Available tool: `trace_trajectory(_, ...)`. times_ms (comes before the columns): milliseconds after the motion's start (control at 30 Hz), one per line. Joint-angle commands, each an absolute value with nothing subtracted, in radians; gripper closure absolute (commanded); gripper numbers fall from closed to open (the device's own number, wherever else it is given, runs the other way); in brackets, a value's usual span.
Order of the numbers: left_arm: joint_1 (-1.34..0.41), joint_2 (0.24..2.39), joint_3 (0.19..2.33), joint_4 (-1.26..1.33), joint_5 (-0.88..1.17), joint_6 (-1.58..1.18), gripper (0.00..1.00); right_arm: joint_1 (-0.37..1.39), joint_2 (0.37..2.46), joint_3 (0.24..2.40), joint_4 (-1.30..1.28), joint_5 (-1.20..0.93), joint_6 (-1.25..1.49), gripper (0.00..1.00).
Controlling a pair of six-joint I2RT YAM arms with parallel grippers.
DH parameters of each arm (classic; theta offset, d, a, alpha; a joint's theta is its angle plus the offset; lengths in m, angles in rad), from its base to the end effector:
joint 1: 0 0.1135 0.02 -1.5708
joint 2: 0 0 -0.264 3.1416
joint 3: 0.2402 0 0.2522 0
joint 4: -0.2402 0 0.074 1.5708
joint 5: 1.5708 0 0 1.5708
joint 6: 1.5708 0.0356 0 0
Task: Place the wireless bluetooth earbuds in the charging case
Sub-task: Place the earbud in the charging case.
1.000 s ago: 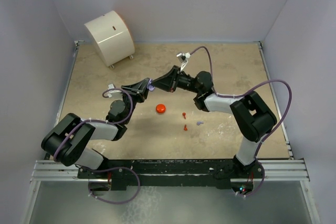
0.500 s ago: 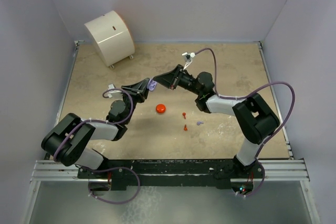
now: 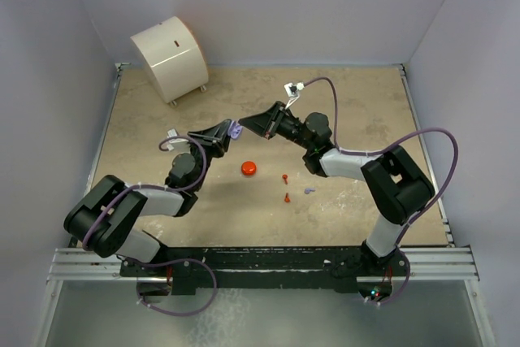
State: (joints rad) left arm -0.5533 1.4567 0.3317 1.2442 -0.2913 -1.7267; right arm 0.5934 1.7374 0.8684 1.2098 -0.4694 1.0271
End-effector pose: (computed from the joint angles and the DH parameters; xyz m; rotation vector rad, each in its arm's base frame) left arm 0.2241 -0.1264 0.1935 -1.1502 1.2334 -1.6019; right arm 0.2956 0.2188 0.2609 -0.1601 1.4557 1.6513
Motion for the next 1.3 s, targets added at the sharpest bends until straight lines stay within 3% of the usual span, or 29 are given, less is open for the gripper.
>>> trace_trajectory(0, -0.560, 1.454, 0.385, 1.272, -0.303, -1.712, 1.00, 0.590, 1.695, 0.864, 1.257, -0.453, 1.042, 1.00)
trace_trajectory(1267, -0.567, 1.527, 0.446, 1.308, -0.288, -1.711, 1.00, 0.603, 1.726, 0.854, 1.287, -0.466, 1.061, 1.00)
